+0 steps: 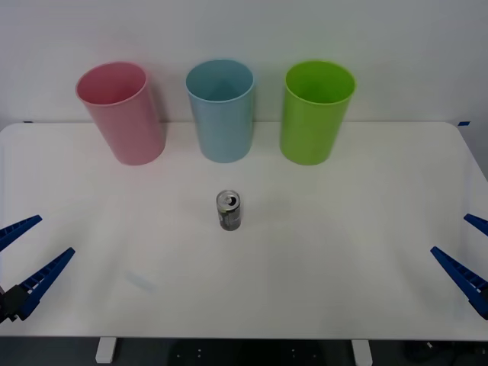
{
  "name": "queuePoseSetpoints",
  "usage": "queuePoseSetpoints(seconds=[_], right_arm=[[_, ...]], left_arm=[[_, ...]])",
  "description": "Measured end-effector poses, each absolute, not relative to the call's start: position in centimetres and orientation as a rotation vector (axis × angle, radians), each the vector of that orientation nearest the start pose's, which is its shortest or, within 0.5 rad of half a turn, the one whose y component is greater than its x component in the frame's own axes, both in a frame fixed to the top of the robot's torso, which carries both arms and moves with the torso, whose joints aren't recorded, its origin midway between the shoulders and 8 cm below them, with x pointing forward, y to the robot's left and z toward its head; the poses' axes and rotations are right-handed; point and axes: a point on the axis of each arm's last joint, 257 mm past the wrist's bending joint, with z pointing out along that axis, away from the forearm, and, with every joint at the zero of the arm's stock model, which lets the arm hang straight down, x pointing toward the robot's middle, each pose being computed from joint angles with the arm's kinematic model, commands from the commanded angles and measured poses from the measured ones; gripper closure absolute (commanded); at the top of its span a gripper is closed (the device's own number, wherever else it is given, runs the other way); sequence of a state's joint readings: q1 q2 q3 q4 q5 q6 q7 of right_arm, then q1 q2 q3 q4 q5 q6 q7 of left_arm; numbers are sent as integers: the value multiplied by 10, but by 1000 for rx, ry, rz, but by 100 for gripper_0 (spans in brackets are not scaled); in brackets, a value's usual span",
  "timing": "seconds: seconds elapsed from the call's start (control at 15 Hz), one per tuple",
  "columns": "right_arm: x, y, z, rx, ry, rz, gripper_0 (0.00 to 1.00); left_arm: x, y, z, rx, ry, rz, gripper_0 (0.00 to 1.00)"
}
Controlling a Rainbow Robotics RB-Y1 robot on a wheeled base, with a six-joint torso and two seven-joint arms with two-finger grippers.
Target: Grasp the object on the table and drop it into the matching bin: aluminum can to the light blue bin, PET bottle to the pink bin.
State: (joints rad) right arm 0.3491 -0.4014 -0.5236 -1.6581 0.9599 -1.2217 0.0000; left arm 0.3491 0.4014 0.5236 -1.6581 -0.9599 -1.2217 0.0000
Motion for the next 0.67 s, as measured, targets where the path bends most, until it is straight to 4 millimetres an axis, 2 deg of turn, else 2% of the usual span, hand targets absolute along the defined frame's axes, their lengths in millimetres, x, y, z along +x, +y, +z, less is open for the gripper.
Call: queuePoseSetpoints(seconds=[0.13, 0.33, 0.67], right_arm=[[342, -330, -169, -465, 1441, 567, 0], [339, -331, -184, -445, 1474, 561, 0], [341, -316, -189, -477, 1480, 582, 0]], left_arm=[[342, 330, -169, 465, 1441, -567, 0], [342, 330, -169, 465, 1441, -567, 0], [342, 330, -169, 465, 1441, -567, 0]])
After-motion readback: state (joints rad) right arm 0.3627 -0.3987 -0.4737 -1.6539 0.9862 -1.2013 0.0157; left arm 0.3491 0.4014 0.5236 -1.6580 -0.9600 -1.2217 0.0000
